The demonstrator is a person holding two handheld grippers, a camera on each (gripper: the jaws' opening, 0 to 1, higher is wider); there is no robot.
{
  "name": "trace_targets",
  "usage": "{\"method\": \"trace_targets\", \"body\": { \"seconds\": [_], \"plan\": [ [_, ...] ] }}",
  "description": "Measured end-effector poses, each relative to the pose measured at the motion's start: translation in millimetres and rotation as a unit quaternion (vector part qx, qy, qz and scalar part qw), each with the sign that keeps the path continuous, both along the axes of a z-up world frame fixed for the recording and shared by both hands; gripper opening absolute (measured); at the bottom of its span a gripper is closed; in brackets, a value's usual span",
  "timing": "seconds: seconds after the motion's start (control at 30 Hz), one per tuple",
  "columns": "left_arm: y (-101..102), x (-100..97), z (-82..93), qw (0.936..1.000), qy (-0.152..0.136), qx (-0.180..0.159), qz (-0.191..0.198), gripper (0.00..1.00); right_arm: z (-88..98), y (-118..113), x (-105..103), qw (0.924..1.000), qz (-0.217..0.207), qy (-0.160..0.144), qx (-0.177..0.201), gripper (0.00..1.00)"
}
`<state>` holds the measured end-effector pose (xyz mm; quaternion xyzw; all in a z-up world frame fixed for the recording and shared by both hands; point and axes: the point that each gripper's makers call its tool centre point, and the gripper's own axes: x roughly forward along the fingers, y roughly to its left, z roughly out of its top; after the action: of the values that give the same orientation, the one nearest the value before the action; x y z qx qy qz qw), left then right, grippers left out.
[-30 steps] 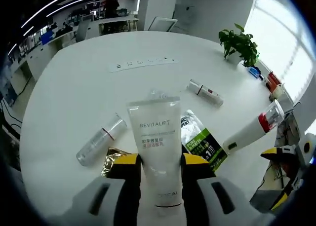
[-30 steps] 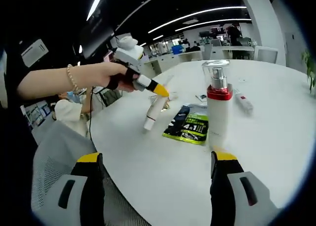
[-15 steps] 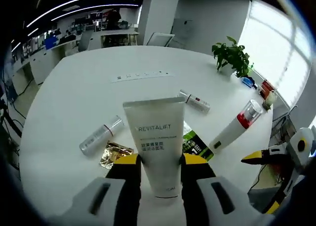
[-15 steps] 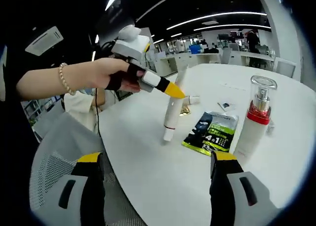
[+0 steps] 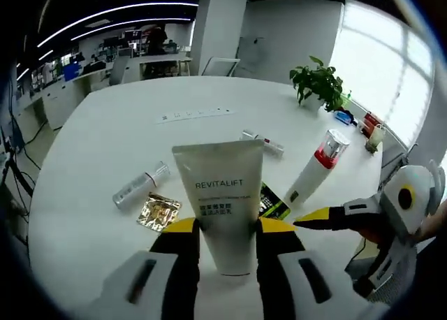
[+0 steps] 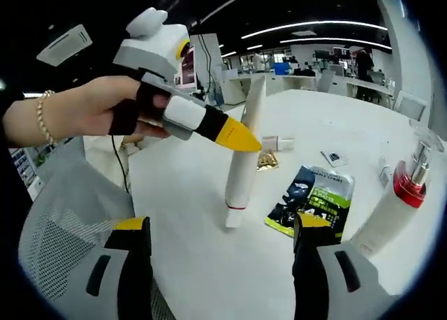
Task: Arrange the skincare products in the storage area until every visible bottle or jar stands upright without overlapping.
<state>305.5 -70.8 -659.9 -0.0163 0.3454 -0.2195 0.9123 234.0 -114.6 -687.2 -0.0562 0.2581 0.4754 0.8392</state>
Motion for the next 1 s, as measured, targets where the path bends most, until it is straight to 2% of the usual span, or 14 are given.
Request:
{"method": "trace_targets", "body": {
  "seconds": [0.1, 0.3, 0.37, 0.47, 0.53, 0.63, 0.73, 0.83, 0.93, 1.0],
  "plan": [
    [-1, -6.6, 1.6, 0.9999, -0.001, -0.013, 0.003, 0.25, -4.9, 5, 9, 0.9999, 0.005, -0.009, -0.014, 0.80],
    [-9, -16.2, 11.4, 0.9994, -0.005, -0.035, 0.003, 0.25, -8.1, 16, 14, 0.9997, 0.015, -0.010, -0.015, 0.74],
    [-11, -19.0, 16.6, 0.9988, -0.007, -0.048, 0.005, 0.25, -3.7, 17, 16, 0.9998, 0.010, -0.015, -0.008, 0.72],
    [-17, -26.0, 26.3, 0.9986, -0.011, -0.052, 0.000, 0.25, 8.3, 18, 20, 0.9996, 0.002, -0.027, 0.003, 0.66],
    [-18, -23.6, 28.8, 0.9983, -0.014, -0.056, -0.002, 0.25, 14.4, 18, 22, 0.9993, 0.001, -0.037, 0.007, 0.61],
    [-25, -30.0, 42.6, 0.9971, -0.017, -0.074, 0.006, 0.25, 23.7, 19, 22, 0.9990, -0.002, -0.045, 0.009, 0.53],
    [-32, -33.3, 55.9, 0.9956, -0.026, -0.089, 0.005, 0.26, 40.8, 20, 20, 0.9984, -0.006, -0.045, 0.035, 0.47],
    [-39, -38.6, 66.2, 0.9952, -0.028, -0.094, 0.002, 0.25, 52.5, 15, 23, 0.9967, -0.014, -0.072, 0.034, 0.41],
    [-43, -41.0, 71.9, 0.9947, -0.032, -0.098, -0.001, 0.25, 55.4, 12, 22, 0.9971, -0.015, -0.068, 0.032, 0.41],
    [-42, -39.3, 74.5, 0.9940, -0.033, -0.105, 0.001, 0.26, 58.0, 6, 23, 0.9960, -0.022, -0.083, 0.027, 0.38]
  ]
}}
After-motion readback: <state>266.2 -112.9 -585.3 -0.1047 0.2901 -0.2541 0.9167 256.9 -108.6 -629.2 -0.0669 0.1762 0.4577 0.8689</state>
